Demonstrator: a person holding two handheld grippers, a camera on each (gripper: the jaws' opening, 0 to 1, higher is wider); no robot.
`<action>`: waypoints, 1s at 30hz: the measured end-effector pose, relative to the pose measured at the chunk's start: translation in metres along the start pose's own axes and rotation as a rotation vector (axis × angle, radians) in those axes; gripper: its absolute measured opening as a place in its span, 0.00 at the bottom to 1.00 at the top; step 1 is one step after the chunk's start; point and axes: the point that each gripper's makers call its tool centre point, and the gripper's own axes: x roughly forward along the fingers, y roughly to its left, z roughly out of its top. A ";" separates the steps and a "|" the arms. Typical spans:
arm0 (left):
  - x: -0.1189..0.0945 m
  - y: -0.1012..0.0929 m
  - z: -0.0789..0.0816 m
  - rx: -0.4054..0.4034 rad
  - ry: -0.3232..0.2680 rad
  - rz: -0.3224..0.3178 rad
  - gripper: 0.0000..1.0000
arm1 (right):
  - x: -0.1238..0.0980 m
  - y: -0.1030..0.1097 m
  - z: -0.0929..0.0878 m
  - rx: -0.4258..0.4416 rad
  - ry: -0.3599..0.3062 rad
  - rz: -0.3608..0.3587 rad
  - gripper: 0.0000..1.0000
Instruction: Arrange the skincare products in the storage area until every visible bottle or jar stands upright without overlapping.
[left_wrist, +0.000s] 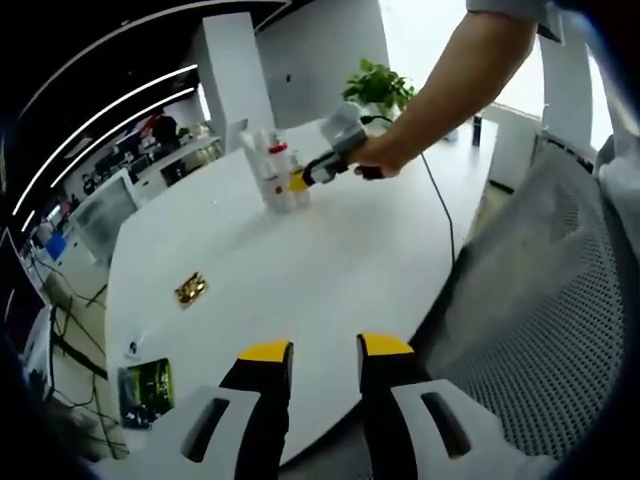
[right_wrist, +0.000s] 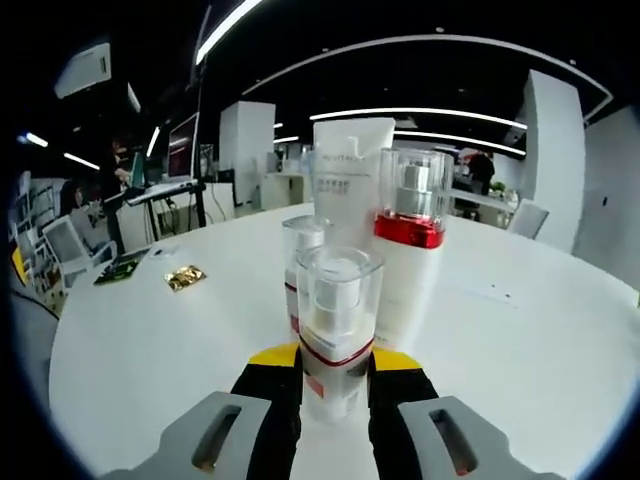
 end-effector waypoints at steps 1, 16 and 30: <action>0.000 0.000 0.001 -0.002 -0.002 -0.002 0.26 | 0.000 -0.001 -0.001 0.005 0.015 0.003 0.19; -0.001 -0.002 0.003 -0.002 -0.015 -0.010 0.24 | -0.023 0.001 -0.015 0.103 0.114 -0.028 0.17; 0.000 -0.003 0.002 0.000 -0.008 -0.021 0.25 | -0.021 -0.009 -0.008 0.038 0.153 -0.039 0.03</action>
